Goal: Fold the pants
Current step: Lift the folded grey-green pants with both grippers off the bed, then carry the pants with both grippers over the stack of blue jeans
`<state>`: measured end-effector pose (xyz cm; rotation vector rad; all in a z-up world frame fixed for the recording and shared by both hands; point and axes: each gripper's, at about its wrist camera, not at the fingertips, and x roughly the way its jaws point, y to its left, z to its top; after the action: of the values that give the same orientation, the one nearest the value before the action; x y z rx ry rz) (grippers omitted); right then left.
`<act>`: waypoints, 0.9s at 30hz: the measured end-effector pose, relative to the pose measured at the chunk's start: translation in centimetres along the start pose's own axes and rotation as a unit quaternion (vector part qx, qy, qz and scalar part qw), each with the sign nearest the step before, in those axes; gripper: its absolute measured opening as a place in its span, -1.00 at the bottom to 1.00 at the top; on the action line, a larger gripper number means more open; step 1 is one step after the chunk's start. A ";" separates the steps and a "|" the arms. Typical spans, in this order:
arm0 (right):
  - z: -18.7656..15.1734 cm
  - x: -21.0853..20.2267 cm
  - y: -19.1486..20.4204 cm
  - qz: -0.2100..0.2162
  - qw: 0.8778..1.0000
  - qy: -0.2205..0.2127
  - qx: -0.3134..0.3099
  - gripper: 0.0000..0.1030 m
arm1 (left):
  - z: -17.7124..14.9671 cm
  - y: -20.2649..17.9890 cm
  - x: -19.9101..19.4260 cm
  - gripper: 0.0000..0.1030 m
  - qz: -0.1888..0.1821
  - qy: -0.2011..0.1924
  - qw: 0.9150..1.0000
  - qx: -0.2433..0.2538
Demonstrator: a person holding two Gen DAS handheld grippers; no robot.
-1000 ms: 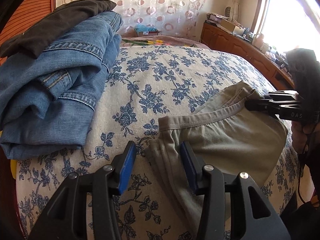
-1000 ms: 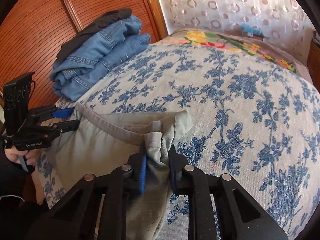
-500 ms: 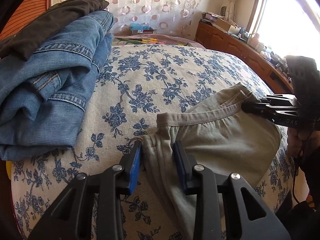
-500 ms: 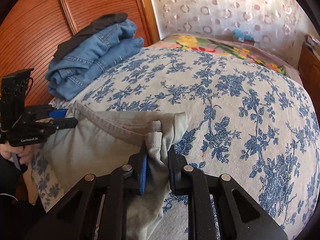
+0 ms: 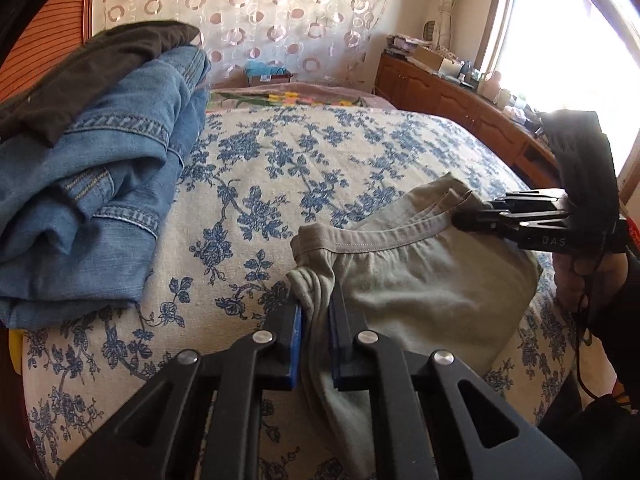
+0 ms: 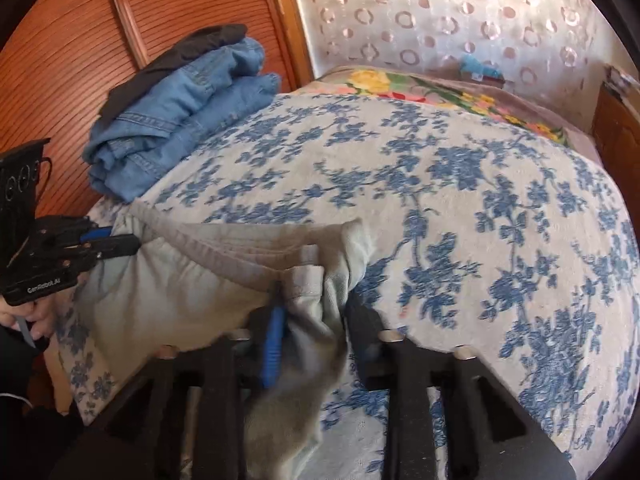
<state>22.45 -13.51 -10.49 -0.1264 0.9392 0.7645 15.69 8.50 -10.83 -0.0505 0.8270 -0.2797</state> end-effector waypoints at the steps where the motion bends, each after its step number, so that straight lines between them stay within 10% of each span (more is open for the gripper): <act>1: -0.1 -0.1 0.2 -0.003 1.000 -0.003 -0.001 -0.67 | 0.0 -0.3 -0.5 -0.88 -0.001 -0.008 1.000 0.005; 14: 0.6 -5.2 2.4 -0.023 0.998 -0.066 -0.009 -0.74 | 1.2 -1.7 -5.2 -0.89 -0.003 -0.072 0.997 0.013; 27: 11.2 -7.3 6.0 -0.038 0.985 -0.143 -0.086 -0.74 | 7.4 2.0 -10.4 -0.88 0.050 -0.162 0.986 0.009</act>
<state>23.66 -8.36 3.19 -0.1982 0.5926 0.7690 14.87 12.67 1.37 -0.0364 0.5021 -0.1778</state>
